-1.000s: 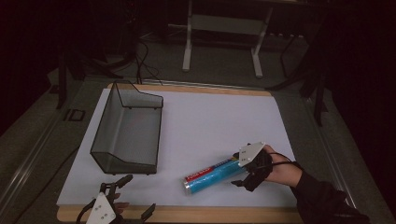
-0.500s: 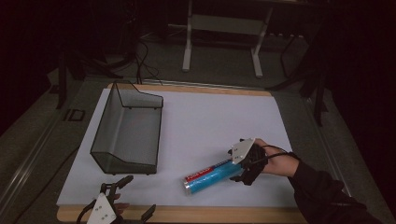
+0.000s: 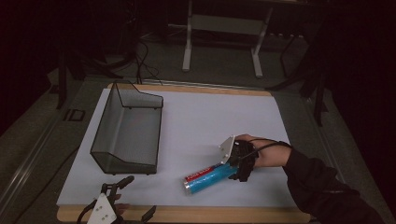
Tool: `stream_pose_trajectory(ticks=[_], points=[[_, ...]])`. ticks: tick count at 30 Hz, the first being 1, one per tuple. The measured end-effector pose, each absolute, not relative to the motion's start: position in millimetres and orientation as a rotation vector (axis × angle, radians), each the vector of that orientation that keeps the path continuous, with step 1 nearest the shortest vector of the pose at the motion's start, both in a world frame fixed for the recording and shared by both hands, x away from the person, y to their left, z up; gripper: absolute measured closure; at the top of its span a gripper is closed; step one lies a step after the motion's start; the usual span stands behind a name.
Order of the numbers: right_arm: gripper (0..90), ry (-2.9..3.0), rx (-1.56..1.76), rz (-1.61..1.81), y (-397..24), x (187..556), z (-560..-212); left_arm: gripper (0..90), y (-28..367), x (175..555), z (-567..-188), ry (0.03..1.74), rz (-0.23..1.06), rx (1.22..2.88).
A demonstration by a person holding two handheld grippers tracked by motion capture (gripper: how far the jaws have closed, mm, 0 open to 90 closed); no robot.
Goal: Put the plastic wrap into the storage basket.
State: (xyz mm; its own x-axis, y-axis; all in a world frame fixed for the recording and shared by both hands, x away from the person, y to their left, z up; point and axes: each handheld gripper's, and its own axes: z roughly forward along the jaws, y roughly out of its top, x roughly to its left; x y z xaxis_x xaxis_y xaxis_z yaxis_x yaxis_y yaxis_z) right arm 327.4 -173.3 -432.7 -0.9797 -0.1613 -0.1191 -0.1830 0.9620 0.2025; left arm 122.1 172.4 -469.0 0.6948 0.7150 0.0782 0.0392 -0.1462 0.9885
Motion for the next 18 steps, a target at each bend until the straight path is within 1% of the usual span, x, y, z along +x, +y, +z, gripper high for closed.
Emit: stream_pose_trajectory(ticks=[4, 9, 18], points=[[11.3, 3.037, -0.249, 0.245, -166.3, 331.2, -435.1, 2.5, 172.0, 122.2, -469.2, 0.62, 0.653, 1.632], [10.6, 3.045, -0.249, 0.186, -158.0, 332.5, -439.2, 2.5, 171.9, 121.9, -469.1, 0.615, 0.653, 1.633], [10.3, 3.051, -0.399, 0.073, -142.1, 330.5, -456.0, 2.5, 172.3, 121.8, -469.1, 0.611, 0.647, 1.632]])
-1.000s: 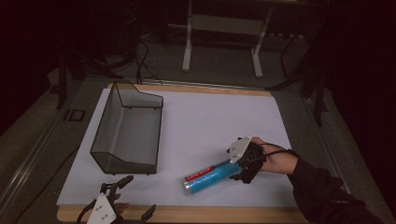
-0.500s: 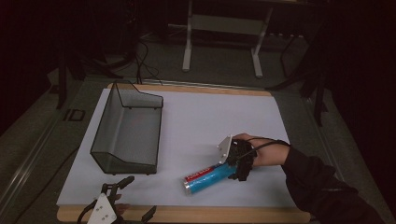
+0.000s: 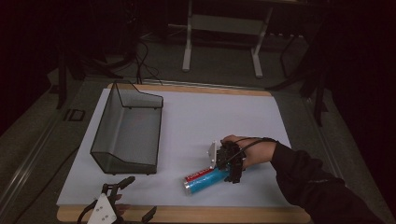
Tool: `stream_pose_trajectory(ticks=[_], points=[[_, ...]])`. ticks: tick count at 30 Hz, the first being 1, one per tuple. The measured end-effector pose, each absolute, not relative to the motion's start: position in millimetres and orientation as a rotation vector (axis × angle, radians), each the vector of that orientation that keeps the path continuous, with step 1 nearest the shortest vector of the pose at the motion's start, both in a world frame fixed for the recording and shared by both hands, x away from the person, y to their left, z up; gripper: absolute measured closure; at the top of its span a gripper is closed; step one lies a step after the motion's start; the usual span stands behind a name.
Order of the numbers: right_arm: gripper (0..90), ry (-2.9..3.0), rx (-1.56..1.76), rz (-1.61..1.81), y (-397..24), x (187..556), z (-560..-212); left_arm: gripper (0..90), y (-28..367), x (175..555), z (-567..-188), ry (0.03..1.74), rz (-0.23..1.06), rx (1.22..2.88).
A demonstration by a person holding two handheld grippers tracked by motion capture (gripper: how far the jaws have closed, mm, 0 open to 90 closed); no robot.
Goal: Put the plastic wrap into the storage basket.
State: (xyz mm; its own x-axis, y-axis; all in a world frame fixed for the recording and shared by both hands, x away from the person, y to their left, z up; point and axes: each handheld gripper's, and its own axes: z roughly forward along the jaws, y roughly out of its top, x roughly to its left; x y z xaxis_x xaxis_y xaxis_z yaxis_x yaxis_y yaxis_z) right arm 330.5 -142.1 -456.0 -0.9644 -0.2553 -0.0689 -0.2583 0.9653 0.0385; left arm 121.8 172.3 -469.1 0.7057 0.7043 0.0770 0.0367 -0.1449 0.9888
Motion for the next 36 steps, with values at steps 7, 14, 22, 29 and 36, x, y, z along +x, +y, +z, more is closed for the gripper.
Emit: stream_pose_trajectory(ticks=[7, 14, 22, 29, 36], points=[[10.3, 3.08, -0.447, 0.014, -136.6, 331.6, -470.6, 2.5, 172.8, 121.9, -469.1, 0.61, 0.644, 1.631], [10.3, 3.068, -0.432, -0.044, -135.2, 331.8, -482.2, 2.5, 172.5, 121.6, -469.0, 0.608, 0.64, 1.63], [14.1, 3.023, -0.526, -0.065, -134.2, 329.5, -492.7, 2.5, 171.8, 121.8, -469.3, 0.606, 0.638, 1.633], [19.0, 3.044, -0.547, -0.086, -132.7, 335.7, -500.9, 2.5, 172.0, 121.7, -469.4, 0.605, 0.638, 1.635], [28.4, 3.097, -0.555, -0.109, -129.8, 341.8, -506.7, 2.5, 172.2, 121.7, -469.5, 0.602, 0.64, 1.638]])
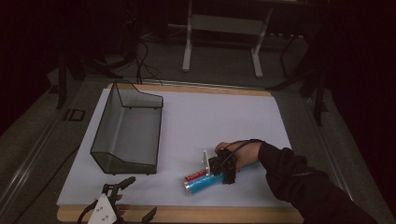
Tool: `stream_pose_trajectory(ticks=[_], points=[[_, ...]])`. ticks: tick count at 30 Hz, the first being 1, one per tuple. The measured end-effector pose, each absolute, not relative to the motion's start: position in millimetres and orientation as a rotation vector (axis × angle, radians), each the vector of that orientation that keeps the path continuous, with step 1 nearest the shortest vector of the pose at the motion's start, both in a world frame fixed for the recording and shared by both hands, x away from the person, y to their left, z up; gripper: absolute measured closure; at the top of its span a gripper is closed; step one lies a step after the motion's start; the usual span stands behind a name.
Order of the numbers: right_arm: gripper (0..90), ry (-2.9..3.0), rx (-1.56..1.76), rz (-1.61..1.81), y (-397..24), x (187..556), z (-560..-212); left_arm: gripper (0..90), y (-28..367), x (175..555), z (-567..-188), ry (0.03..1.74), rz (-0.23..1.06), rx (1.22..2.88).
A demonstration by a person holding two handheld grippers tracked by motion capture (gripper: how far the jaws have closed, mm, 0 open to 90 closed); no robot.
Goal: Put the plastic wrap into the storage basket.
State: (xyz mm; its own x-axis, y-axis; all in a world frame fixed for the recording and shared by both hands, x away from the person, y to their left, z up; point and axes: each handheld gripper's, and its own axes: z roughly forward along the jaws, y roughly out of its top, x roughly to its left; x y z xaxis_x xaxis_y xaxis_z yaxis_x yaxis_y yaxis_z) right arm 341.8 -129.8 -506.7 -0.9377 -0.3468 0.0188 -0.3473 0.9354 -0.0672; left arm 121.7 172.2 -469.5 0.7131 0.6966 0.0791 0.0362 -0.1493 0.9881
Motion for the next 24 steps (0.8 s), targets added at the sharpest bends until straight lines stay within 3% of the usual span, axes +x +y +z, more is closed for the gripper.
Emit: stream_pose_trajectory(ticks=[8, 24], points=[[30.5, -3.063, 0.581, 0.168, -127.4, 339.6, -502.6, 2.5, 172.9, 122.1, -469.5, 0.601, 0.638, 1.638], [31.1, -3.083, 0.371, -0.033, -125.8, 348.6, -475.1, 2.5, 171.7, 122.1, -469.1, 0.589, 0.639, 1.639]])
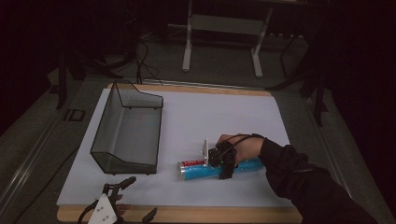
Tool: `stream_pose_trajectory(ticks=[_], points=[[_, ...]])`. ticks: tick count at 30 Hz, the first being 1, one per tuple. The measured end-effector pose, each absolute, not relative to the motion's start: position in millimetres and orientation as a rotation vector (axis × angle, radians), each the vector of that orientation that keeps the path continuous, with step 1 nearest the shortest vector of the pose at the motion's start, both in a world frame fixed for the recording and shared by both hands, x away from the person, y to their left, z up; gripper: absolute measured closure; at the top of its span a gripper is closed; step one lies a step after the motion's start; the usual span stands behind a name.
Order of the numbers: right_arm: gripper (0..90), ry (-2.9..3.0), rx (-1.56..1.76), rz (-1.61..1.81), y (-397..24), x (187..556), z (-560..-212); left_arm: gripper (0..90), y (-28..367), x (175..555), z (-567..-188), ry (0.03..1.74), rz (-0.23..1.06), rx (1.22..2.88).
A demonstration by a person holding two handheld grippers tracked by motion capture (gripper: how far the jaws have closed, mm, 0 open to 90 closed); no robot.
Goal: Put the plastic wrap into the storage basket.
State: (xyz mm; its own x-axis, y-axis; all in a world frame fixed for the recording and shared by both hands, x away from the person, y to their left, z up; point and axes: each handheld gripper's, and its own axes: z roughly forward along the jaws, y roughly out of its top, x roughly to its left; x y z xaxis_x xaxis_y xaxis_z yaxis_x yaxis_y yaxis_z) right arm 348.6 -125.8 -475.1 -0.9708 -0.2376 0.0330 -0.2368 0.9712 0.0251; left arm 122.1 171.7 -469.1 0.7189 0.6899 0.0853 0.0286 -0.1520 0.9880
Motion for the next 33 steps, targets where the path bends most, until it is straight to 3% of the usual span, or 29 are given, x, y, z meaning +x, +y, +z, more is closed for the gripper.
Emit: stream_pose_trajectory(ticks=[33], points=[[31.4, -3.027, -0.466, -0.465, -96.4, 372.4, -434.3, 2.5, 164.8, 130.4, -467.8, 0.542, 0.593, 1.643]])
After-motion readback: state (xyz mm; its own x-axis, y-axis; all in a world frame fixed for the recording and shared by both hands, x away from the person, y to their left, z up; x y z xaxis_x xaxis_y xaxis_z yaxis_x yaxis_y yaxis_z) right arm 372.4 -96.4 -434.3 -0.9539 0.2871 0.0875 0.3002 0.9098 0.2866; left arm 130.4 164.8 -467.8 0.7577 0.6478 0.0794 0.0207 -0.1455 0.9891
